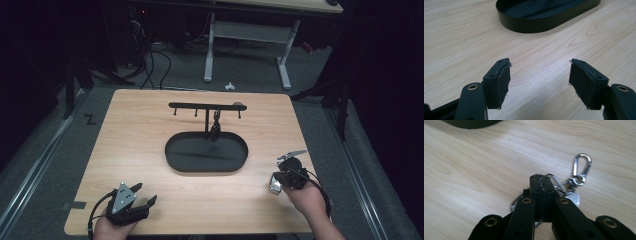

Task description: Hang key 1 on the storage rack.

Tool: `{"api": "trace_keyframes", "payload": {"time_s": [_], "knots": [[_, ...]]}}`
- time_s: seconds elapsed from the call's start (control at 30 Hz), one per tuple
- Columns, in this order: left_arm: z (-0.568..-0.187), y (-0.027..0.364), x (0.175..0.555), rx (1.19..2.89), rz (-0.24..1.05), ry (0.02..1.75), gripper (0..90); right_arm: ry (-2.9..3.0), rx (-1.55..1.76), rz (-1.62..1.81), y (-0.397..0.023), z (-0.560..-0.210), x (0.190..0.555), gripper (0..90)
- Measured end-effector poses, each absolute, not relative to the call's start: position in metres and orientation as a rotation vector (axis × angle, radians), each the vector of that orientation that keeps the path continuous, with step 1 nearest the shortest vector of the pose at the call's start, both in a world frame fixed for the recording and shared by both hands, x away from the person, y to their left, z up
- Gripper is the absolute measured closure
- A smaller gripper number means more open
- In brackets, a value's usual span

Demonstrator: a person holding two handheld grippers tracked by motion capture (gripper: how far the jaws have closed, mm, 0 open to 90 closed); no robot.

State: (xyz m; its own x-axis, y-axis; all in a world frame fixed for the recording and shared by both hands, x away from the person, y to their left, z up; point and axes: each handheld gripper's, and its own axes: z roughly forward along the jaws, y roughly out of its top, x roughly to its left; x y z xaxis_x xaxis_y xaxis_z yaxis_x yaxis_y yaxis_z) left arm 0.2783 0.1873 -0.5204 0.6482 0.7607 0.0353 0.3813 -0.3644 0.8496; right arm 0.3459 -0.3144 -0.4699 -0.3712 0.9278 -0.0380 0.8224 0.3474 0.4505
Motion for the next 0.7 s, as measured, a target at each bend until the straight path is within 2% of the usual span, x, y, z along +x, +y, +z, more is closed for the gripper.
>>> {"api": "trace_keyframes", "payload": {"time_s": [0.23,0.4,0.7], "knots": [[-0.521,0.187,0.279,1.986,0.54,0.893,33.7,2.234,1.656,0.521,-0.335,-0.478,0.363,89.9],[-0.521,0.188,0.279,1.982,0.539,0.897,33.7,2.25,1.643,0.514,-0.332,-0.485,0.369,89.2],[-0.521,0.187,0.279,1.985,0.538,0.895,33.7,2.333,1.589,0.509,-0.325,-0.489,0.356,89.3]]}}
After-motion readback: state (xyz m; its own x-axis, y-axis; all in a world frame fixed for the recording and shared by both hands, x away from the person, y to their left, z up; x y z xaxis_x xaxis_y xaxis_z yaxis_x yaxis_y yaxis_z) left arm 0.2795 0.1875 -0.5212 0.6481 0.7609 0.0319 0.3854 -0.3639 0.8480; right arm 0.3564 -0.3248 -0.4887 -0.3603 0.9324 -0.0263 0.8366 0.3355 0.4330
